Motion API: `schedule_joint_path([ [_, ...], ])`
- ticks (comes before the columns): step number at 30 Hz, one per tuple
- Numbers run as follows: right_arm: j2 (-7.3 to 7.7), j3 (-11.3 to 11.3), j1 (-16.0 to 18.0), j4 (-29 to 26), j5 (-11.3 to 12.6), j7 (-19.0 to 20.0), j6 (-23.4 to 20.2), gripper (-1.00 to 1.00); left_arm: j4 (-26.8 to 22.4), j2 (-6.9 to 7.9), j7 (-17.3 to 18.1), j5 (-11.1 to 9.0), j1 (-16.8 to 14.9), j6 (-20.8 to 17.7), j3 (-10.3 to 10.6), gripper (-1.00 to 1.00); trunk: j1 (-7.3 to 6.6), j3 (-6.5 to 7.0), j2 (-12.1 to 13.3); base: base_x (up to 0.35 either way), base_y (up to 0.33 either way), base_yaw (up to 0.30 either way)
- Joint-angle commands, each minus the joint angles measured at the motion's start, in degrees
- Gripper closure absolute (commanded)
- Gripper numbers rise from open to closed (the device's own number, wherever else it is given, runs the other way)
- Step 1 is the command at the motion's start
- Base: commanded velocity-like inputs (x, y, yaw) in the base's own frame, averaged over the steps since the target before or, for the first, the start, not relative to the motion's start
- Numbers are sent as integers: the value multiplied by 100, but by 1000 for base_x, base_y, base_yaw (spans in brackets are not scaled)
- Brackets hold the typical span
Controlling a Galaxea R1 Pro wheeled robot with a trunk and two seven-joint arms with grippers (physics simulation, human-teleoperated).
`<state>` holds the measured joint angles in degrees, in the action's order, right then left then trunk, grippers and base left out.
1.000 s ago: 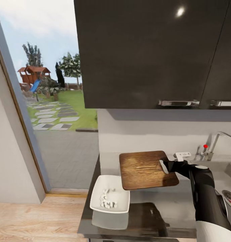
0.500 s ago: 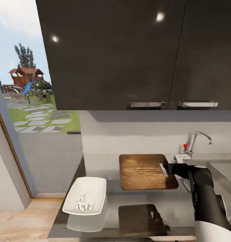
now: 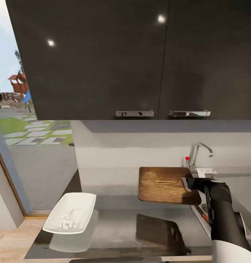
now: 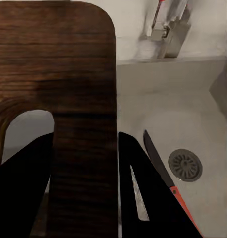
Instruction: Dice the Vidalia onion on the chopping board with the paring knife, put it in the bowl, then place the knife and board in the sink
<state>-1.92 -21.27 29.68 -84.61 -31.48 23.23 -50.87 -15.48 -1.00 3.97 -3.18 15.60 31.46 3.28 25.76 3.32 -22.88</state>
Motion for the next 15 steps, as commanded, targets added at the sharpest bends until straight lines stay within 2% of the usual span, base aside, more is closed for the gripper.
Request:
schedule_joint_path([
  [1, -31, -17, 3, -2, -2, -68, -19, 100, -8, 3, 14, -34, 5, 7, 23, -100, 2, 0, -4, 0, -323, 0],
  [5, -156, -31, 3, 38, 1, -418, -18, 100, -1, 3, 15, -39, 5, 5, 23, -100, 2, 0, -4, 0, -323, 0],
  [10, -420, -65, 3, 83, 19, -1065, 3, 100, -5, 4, 13, -34, 5, 4, 23, -100, 2, 0, -4, 0, -323, 0],
  [12, -490, -116, 3, 91, 186, -1273, 6, 100, -7, 3, 13, -34, 5, 7, 23, -100, 2, 0, -4, 0, -323, 0],
  [15, -556, -255, 3, 122, 801, -1860, 5, 100, -8, 4, 10, -35, 5, 8, 23, -100, 2, 0, -4, 0, -321, 0],
])
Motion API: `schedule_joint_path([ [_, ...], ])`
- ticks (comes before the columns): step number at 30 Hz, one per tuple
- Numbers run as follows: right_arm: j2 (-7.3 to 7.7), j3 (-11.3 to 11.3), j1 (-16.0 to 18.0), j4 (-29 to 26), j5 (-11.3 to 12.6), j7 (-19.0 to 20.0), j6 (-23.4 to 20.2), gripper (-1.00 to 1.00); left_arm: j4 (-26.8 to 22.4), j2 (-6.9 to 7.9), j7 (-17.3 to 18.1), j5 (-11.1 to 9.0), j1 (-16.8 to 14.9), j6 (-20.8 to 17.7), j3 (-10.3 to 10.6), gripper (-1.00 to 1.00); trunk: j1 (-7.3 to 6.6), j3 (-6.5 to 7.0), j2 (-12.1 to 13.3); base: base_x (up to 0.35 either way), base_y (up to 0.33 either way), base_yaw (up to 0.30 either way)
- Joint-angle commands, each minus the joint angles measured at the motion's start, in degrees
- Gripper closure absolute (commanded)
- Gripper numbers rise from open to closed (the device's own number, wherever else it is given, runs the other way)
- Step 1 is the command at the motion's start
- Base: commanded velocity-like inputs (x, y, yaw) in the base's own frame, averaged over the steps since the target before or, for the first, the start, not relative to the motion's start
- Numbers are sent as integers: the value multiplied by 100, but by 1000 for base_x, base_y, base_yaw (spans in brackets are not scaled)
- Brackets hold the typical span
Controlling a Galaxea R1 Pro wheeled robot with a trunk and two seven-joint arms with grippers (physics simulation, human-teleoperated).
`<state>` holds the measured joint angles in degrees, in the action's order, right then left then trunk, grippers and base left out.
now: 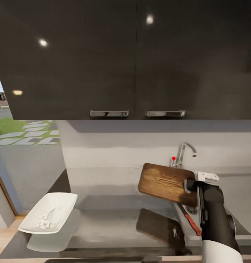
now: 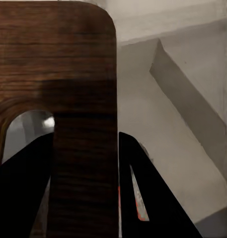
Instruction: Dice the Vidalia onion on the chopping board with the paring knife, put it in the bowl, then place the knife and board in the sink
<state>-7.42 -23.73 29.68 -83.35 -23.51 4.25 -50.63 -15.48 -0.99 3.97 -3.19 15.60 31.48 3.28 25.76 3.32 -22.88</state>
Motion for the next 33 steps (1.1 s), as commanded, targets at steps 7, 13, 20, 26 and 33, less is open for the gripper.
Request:
schedule_joint_path([
  [7, -160, -387, 3, 365, 2741, -2895, 373, 100, -8, 11, 8, -40, 4, 19, 23, -100, 2, -1, -4, 0, -133, 0],
  [13, -177, -377, 3, 810, 3823, -4713, 1178, 100, -1, 14, 8, -48, 4, 32, 19, -100, 2, -1, -4, 0, -6, 0],
  [20, -189, -378, 3, 872, 3976, -6374, 2034, 100, 20, 25, -8, -73, 4, 27, 7, -100, 2, -1, -4, 0, 0, 0],
  [26, -258, -374, 2, 867, 4265, -7198, 2153, 100, 58, 38, -10, -77, 4, 25, 5, -100, 2, -1, -4, 0, 0, 0],
  [33, -258, -362, 0, 839, 4408, -7614, 2160, 100, 101, 37, -10, -79, 4, 23, 1, -100, 2, -17, -4, 0, 0, 0],
])
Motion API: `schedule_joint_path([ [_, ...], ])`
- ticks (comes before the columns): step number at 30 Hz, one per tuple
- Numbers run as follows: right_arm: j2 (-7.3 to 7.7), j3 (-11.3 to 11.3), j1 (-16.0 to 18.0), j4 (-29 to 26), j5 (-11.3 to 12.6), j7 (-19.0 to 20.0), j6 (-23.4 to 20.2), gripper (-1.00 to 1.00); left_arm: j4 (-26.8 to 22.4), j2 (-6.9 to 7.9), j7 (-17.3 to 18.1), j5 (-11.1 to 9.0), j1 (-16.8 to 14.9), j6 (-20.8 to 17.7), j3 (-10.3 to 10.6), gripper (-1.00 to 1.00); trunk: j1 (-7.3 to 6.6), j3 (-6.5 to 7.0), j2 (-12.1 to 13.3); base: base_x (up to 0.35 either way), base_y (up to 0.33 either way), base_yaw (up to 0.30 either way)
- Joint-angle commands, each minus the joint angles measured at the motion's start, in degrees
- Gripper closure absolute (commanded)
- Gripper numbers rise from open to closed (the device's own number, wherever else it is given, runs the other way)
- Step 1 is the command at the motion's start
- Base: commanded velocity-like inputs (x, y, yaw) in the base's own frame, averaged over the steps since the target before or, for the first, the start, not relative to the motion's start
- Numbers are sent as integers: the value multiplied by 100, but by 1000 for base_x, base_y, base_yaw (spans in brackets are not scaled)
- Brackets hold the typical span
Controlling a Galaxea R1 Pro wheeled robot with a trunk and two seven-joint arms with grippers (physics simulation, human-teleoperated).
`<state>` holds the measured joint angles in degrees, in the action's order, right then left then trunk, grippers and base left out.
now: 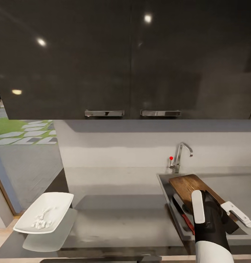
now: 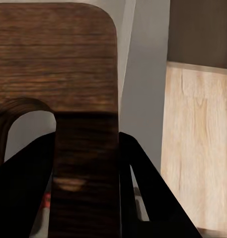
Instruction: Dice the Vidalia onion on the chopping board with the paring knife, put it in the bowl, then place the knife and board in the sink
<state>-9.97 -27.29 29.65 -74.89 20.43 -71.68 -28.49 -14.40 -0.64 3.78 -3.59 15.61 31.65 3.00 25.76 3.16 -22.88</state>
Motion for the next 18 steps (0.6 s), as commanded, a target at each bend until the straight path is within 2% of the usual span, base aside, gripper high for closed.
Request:
schedule_joint_path([
  [1, -3, -5, 4, -8, 16, -32, -58, 100, 14, 3, 9, -40, 4, 3, 27, -100, 2, -9, -4, 0, 0, 0],
  [15, -3, -4, 4, 13, 17, -39, -52, 100, 34, 3, 9, -42, 4, -1, 26, -100, 2, -136, -4, 76, 0, 0],
  [18, -3, -4, 4, 17, 145, -39, -52, 100, 34, -3, 9, -42, 4, -1, 26, -100, 2, -163, -4, 55, 0, 0],
])
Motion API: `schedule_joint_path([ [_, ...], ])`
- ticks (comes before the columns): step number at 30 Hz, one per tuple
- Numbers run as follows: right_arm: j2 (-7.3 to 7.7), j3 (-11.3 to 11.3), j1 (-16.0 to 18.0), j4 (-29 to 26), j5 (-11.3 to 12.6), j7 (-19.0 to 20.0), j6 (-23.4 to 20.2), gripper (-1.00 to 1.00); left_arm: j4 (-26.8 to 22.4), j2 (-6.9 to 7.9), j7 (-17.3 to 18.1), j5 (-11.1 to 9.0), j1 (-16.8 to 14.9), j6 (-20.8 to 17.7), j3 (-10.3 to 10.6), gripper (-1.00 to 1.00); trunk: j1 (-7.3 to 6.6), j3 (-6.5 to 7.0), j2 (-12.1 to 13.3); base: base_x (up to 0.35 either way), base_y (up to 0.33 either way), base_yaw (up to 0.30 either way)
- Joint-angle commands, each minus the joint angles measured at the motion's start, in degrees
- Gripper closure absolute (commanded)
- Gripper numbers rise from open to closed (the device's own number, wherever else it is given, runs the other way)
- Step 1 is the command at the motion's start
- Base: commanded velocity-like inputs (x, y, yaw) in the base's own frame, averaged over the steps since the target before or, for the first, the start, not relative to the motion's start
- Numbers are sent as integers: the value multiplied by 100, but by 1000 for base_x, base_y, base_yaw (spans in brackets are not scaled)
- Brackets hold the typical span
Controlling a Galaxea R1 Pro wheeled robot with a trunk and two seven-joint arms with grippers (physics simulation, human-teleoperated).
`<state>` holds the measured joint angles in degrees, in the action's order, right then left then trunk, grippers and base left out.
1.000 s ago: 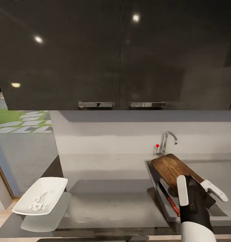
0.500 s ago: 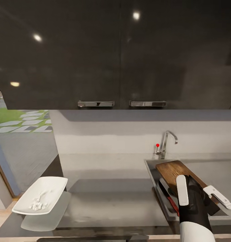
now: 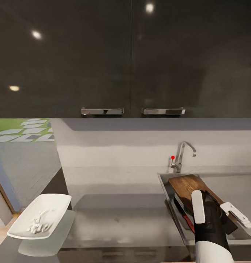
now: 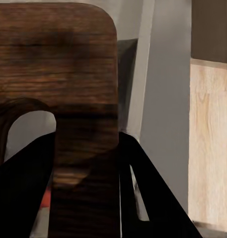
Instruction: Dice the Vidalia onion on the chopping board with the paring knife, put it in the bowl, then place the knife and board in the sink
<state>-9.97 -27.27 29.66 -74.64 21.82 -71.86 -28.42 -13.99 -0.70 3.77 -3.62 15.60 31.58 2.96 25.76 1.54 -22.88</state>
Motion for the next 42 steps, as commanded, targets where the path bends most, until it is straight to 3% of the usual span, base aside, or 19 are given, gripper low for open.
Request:
schedule_joint_path([
  [1, -3, -3, 3, -6, 65, -21, -59, 100, -7, 2, 10, -39, 4, 6, 29, -100, 2, -10, -4, 25, 0, 0],
  [6, -3, 2, 4, 1, 199, -21, -59, 100, -7, 0, 10, -38, 4, 6, 29, -100, 2, -56, -4, 66, -45, 0],
  [18, -3, 3, 2, 21, 210, -21, 19, 100, -7, -5, 10, -36, 4, 6, 29, -100, 2, -166, -4, 81, -70, 0],
  [28, -3, 3, 2, 567, 233, 19, 374, 100, -7, -9, 10, -37, 4, -2, 29, -100, 2, -257, -4, 0, 0, 0],
  [42, -3, 3, 3, 600, 235, 31, 402, 100, -7, -9, 10, -37, 4, -3, 29, -100, 2, -385, -4, 0, 0, 0],
])
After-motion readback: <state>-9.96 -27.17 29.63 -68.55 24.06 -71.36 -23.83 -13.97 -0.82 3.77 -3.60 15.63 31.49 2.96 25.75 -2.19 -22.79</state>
